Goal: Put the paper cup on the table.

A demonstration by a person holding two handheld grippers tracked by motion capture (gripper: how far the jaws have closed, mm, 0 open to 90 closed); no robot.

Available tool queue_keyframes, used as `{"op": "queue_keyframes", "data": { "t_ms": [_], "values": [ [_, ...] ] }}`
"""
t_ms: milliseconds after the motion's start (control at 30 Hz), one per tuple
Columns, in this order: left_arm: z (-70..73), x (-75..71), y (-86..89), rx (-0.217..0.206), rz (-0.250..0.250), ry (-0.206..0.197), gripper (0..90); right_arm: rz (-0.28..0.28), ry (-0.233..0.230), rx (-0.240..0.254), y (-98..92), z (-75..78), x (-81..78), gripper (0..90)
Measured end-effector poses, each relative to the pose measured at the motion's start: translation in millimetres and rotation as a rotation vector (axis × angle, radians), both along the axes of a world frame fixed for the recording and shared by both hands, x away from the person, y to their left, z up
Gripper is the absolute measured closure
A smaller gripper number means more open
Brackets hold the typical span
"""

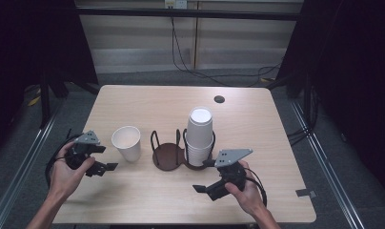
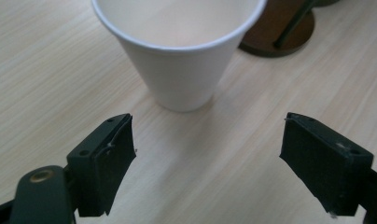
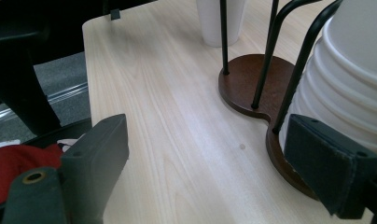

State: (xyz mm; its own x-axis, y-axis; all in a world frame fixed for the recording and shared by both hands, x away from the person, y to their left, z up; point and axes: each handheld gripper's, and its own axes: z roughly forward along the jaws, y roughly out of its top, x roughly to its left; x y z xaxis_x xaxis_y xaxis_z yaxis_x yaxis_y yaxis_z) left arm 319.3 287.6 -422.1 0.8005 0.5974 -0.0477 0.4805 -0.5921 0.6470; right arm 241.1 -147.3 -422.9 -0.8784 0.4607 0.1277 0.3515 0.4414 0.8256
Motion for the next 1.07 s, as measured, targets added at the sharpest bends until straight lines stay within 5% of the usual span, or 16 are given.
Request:
{"op": "queue_keyframes", "data": {
  "t_ms": [333, 567, 733, 767, 867, 933, 1000, 1067],
  "values": [
    [-0.2, -37.1, -10.2, -0.118, 0.017, -0.08, 17.5, -0.02, -0.008, 0.006, -2.1, -0.3, -1.5, 14.1],
    [-3.5, -58.6, -24.6, -0.272, 0.041, -0.109, 16.8, -0.043, -0.011, 0.01, -5.4, -2.6, -5.4, 14.1],
    [-7.6, -66.9, -42.7, -0.278, 0.01, -0.13, 16.3, -0.066, -0.01, 0.023, -10.4, -6.6, -10.0, 14.0],
    [-10.8, -70.6, -50.9, -0.308, 0.007, -0.141, 16.1, -0.079, -0.016, 0.022, -11.2, -7.0, -11.1, 14.0],
    [-18.1, -74.0, -58.8, -0.365, 0.028, -0.102, 16.1, -0.09, -0.021, 0.036, -13.0, -7.5, -12.9, 14.0],
    [-24.9, -77.9, -65.6, -0.359, 0.028, -0.133, 16.1, -0.108, -0.028, 0.056, -14.3, -8.4, -13.9, 14.0],
    [-31.9, -82.8, -73.7, -0.379, -0.01, -0.092, 16.1, -0.126, -0.034, 0.061, -14.2, -10.1, -15.4, 14.0],
    [-33.2, -83.9, -75.2, -0.384, -0.016, -0.098, 16.1, -0.13, -0.033, 0.065, -14.1, -11.7, -15.5, 13.9]
  ]
}}
